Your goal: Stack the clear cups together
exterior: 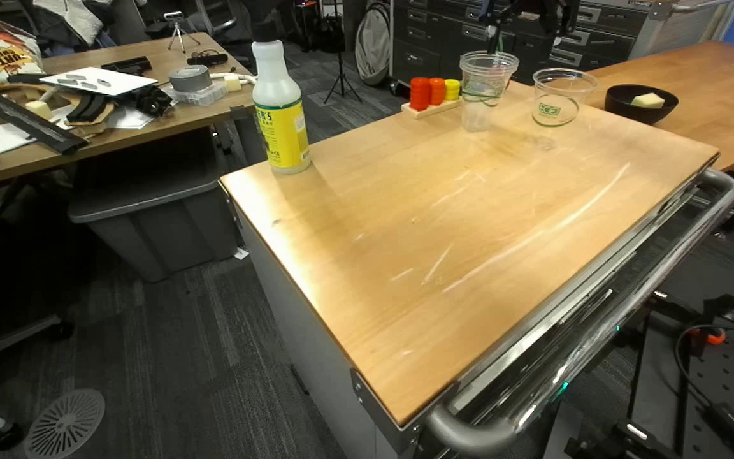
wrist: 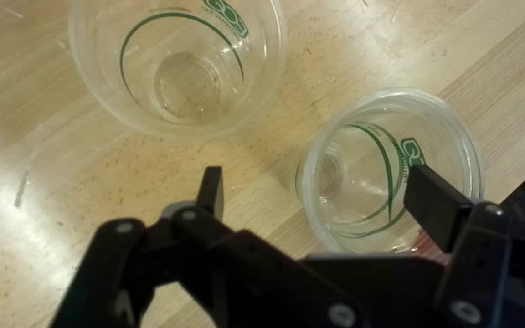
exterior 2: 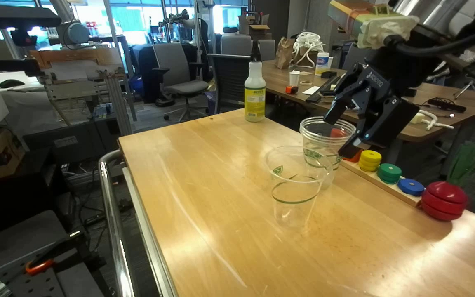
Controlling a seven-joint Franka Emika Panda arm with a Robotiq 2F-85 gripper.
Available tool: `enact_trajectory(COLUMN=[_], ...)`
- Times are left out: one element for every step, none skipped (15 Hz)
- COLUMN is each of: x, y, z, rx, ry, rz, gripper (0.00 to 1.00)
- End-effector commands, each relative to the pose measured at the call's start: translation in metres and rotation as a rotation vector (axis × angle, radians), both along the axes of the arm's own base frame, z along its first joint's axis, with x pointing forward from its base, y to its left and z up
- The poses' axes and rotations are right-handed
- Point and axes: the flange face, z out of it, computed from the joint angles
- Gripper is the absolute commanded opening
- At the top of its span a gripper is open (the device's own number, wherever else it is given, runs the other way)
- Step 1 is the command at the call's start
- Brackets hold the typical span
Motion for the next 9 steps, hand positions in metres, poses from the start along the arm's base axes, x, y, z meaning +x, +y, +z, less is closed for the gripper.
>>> enact_trajectory(x=[0.005,0.005,0.005,0.005,0.004,0.004,0.004,0.003,0.003], y=[0.000,0.001,0.002,0.004,0.007,0.009,0.011,0.013,0.015], z=[-0.003,-0.005,-0.006,-0.007,-0.006,-0.006,-0.006,-0.006,-0.006], rx=[0.006,0.011,0.011,0.015,0.016,0.017,0.022,0.029,0.034], ry=[0.027,0.029,0.032,0.032,0.033,0.034,0.034,0.033,0.031], rz=[0.013,0.014,0.016,0.018,0.023,0.030,0.035,0.039,0.042], gripper=[0.72,0.65,0.56,0.48,0.42,0.33,0.26,0.17,0.11])
